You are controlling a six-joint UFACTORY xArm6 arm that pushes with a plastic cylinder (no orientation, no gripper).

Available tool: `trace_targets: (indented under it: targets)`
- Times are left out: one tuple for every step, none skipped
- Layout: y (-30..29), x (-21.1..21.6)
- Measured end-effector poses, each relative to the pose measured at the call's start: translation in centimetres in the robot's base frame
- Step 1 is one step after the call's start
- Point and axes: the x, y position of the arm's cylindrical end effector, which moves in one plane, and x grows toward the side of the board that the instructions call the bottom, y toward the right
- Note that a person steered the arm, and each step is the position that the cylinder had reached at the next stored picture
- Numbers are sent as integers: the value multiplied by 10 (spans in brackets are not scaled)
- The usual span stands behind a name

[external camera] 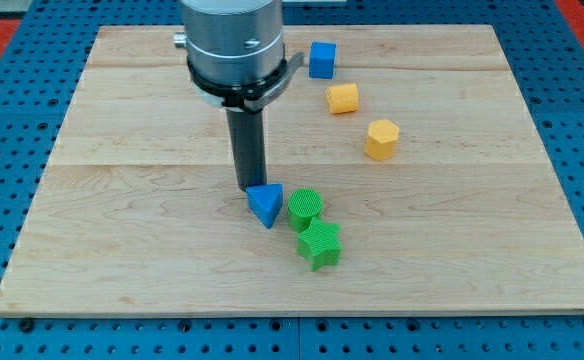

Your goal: Push the yellow hexagon closer to blue triangle

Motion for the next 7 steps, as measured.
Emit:
trace_targets:
  targets:
    - [0, 15]
    - [0, 37]
    - [0, 34]
    - [2, -19]
    - [47, -27]
    - [55, -1]
    - [53, 29]
